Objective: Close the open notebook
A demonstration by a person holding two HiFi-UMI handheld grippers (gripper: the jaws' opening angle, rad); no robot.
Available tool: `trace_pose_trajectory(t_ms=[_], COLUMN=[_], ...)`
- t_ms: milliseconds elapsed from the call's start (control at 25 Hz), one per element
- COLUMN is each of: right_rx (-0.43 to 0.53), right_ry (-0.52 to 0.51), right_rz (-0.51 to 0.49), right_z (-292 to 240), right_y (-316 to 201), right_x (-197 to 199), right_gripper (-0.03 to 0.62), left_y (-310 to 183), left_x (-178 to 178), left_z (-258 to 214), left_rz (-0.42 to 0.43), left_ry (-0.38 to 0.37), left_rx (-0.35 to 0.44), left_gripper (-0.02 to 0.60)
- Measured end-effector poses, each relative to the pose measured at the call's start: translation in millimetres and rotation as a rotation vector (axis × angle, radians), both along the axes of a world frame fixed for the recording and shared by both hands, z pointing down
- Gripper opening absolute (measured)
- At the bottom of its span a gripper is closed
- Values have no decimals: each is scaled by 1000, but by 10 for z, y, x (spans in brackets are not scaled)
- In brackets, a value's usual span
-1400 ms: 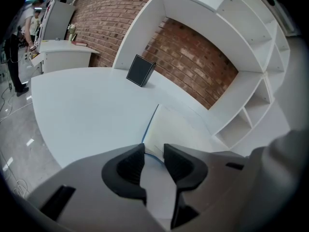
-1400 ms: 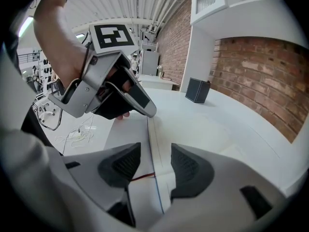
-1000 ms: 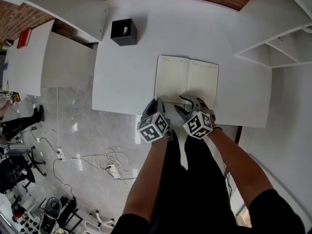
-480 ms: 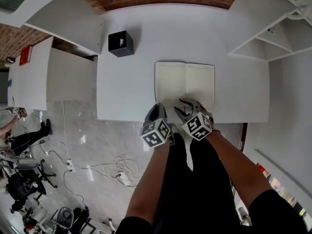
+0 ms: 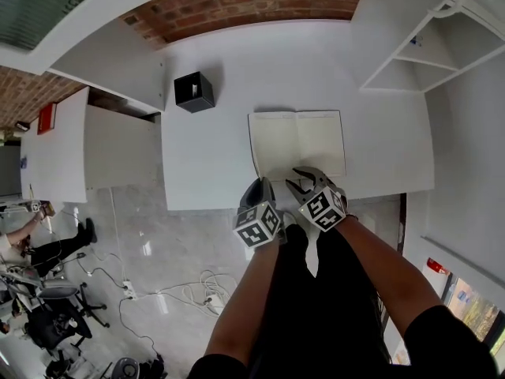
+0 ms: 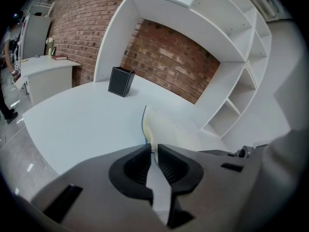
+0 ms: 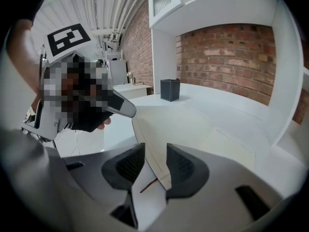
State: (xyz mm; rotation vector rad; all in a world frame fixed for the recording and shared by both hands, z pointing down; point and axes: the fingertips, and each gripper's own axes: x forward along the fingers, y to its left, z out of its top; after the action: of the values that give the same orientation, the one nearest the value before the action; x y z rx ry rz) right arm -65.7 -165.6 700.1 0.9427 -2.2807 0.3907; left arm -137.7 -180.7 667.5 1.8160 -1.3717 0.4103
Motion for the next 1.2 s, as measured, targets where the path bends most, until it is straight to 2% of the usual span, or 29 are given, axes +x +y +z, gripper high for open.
trace_pose_trajectory(t_ms=[320, 480, 840, 1200], right_rx=[16, 30, 44, 44], right_ry=[-45, -54, -60, -77], right_rz=[99, 117, 161, 245], right_z=[-198, -295, -463, -522], right_y=[55, 94, 224, 285], right_x=[159, 281, 681, 1131], right_gripper=[137, 137, 135, 135], left_y=[43, 59, 152, 216], left_x=[148, 232, 508, 776], left_z=[-166, -246, -430, -545], left_rz=[58, 62, 83, 92], left_ry=[-23, -38, -73, -105], left_rx=[27, 39, 75, 99], left_gripper=[38, 37, 35, 34])
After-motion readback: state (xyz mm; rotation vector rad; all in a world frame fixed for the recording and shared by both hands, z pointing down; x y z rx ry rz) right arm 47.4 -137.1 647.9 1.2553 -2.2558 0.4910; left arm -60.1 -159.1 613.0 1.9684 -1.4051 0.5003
